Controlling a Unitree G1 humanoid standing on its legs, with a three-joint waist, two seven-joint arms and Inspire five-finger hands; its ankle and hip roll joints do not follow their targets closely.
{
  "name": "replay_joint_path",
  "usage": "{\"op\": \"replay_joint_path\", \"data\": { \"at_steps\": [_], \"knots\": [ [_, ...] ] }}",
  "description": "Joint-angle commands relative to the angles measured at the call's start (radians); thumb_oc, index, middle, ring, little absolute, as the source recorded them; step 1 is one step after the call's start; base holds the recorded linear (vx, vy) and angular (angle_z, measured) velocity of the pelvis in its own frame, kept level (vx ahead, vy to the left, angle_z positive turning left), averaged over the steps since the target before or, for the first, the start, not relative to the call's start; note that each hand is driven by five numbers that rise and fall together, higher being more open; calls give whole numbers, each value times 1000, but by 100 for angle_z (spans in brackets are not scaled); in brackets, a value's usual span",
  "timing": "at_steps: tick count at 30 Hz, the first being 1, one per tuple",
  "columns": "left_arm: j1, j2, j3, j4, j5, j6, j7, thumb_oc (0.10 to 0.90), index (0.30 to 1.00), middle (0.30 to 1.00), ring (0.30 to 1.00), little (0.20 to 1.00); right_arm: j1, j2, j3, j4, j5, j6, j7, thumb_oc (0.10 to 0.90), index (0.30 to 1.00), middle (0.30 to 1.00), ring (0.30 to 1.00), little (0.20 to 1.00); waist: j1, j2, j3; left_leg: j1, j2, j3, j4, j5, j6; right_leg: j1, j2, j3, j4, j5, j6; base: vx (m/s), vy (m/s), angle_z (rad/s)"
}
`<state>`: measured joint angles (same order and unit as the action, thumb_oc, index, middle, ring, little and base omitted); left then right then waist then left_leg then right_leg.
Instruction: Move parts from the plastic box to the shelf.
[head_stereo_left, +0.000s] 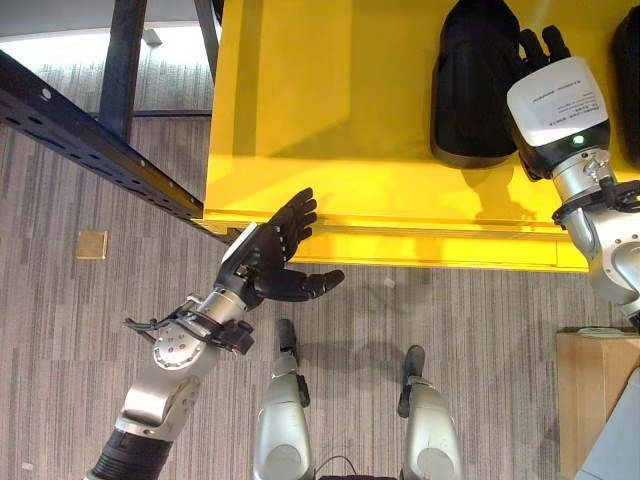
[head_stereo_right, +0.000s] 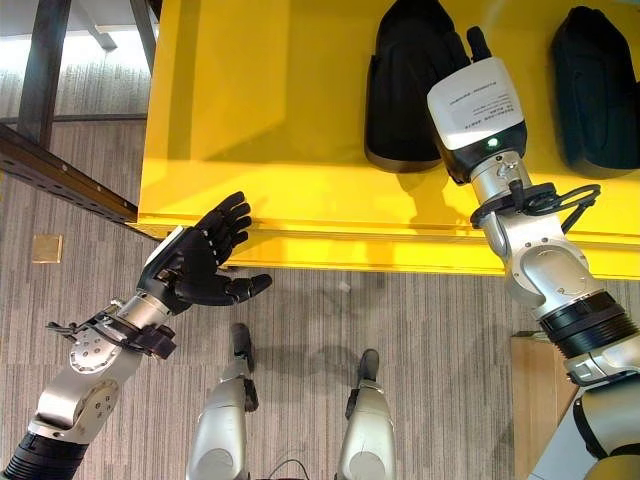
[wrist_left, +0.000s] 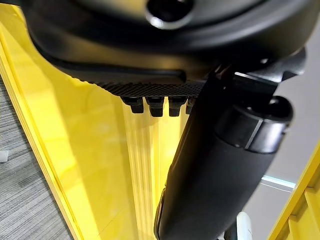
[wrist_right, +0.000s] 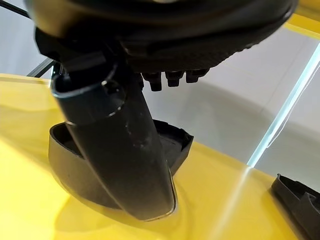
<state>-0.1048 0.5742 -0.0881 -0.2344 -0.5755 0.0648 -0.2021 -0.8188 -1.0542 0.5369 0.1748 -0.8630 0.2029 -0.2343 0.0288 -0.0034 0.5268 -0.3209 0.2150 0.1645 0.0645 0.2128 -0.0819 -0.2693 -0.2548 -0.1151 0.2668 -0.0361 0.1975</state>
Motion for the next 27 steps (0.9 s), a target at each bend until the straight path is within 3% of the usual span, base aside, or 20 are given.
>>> {"op": "replay_joint_path", "data": {
  "at_steps": [1, 7, 16, 27],
  "knots": [
    [-69, -11, -11, -59, -19, -94, -7, 900, 1000, 1000, 1000, 1000, -109, -4, -89, -6, -30, 34, -102, 900, 1000, 1000, 1000, 1000, -7, 17, -24, 53, 5, -39, 83, -161, -24, -65, 160, -10, 65, -79, -138, 0, 0, 0],
    [-68, -14, -9, -60, -19, -92, -8, 900, 1000, 1000, 1000, 1000, -103, -4, -99, -16, -40, 40, -97, 900, 1000, 1000, 1000, 1000, -8, 20, -24, 55, 4, -39, 80, -161, -23, -65, 160, -9, 64, -78, -137, 0, 0, 0],
    [-69, -14, -15, -59, -25, -98, 3, 900, 1000, 1000, 1000, 1000, -91, 2, -129, -3, -51, 116, -167, 900, 1000, 1000, 1000, 1000, -14, 25, -26, 59, 6, -36, 74, -159, -23, -63, 160, -6, 57, -76, -136, 0, 0, 0],
    [-63, -19, -10, -67, -30, -100, 4, 900, 1000, 1000, 1000, 1000, -74, -3, -157, -2, -104, 158, -126, 900, 1000, 1000, 1000, 1000, -17, 32, -27, 58, 3, -37, 71, -160, -23, -66, 158, -3, 57, -76, -135, 0, 0, 0]
  ]
}}
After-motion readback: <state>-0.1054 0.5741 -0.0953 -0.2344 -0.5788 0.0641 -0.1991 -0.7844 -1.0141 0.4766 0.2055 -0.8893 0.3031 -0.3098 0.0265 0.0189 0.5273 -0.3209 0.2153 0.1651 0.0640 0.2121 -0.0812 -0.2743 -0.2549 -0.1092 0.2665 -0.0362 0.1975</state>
